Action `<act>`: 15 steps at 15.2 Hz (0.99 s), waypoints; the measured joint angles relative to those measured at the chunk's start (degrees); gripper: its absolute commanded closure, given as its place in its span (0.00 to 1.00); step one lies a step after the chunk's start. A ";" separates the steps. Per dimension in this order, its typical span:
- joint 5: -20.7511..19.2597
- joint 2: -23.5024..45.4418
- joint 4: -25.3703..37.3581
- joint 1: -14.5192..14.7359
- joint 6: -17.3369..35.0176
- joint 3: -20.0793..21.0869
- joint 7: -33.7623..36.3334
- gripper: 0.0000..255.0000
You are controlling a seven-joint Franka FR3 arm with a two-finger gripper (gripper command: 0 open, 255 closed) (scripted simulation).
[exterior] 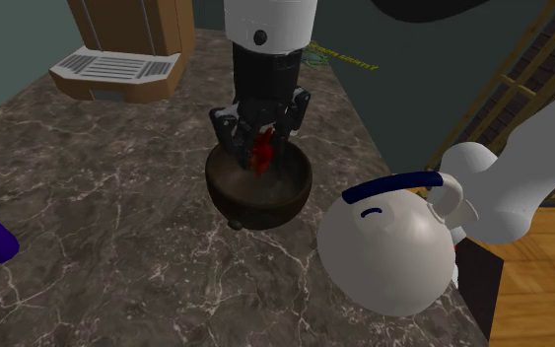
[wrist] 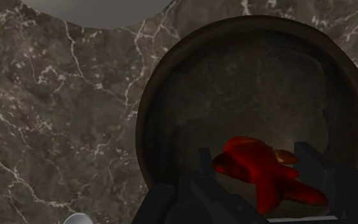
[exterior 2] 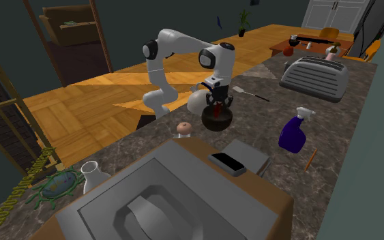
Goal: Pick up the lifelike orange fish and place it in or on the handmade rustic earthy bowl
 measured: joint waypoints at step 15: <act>-0.26 0.77 2.62 -0.07 -1.83 0.09 0.22 0.00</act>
